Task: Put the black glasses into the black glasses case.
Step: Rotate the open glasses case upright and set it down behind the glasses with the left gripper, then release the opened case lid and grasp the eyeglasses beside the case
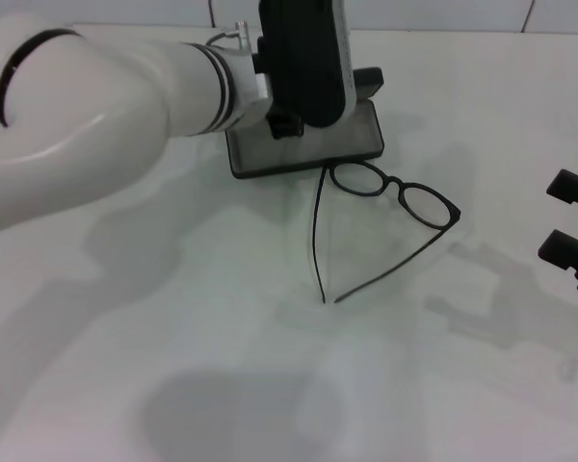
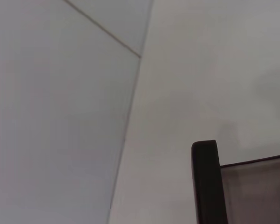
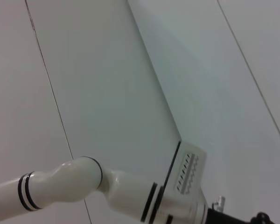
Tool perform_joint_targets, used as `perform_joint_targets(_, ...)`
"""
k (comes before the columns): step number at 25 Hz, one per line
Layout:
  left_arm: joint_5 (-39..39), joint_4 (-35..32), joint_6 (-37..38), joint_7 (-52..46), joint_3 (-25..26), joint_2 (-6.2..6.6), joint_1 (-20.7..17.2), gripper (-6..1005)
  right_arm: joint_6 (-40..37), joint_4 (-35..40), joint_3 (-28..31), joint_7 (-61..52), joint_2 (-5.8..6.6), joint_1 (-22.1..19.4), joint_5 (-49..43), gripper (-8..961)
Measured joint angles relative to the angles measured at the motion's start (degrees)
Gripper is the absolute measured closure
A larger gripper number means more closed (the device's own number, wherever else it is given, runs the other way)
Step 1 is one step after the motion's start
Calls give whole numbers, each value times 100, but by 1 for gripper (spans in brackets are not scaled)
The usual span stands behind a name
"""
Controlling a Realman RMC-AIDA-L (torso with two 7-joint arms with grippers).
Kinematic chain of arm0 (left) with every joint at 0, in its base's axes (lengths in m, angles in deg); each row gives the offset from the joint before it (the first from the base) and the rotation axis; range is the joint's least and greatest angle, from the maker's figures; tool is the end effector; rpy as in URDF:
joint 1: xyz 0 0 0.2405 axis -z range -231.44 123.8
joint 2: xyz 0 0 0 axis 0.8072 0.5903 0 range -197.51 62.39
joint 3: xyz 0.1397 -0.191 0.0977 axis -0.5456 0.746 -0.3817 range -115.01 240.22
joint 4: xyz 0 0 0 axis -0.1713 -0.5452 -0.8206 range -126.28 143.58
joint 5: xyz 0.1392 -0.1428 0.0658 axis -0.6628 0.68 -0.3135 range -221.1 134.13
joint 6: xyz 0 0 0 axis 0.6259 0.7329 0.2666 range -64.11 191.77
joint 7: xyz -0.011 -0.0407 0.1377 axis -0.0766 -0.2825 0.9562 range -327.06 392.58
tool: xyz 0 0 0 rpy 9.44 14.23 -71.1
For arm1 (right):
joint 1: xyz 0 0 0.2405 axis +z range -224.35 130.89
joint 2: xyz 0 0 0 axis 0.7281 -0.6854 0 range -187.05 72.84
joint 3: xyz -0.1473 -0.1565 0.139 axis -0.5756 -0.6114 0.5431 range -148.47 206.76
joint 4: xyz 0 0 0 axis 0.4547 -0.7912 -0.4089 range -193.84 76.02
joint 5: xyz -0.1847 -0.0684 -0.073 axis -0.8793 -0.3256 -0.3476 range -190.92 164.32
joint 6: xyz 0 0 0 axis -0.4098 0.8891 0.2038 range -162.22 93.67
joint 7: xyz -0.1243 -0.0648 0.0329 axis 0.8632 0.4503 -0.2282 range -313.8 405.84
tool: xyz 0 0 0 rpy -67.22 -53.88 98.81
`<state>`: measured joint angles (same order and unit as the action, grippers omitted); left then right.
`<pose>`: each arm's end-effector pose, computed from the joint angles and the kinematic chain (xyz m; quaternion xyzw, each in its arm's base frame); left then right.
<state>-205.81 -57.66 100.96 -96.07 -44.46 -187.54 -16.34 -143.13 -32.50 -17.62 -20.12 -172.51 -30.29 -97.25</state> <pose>-0.1281 0.4067 -0.0795 -0.9110 0.1449 0.1637 0.3496 0.2827 0.2452 0.0344 -0.8498 0.1809 0.4754 0.1384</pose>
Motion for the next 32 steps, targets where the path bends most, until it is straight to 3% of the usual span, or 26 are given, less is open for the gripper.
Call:
perform_joint_targets(29, 8, 361, -134, -5, -579, -41, 221, 788, 50, -128, 1, 128, 0, 34, -18, 130)
perform_joint_targets(32, 25, 358, -237, -13, -581, -42, 202, 745, 50, -129, 0, 128, 0, 18, -19, 133)
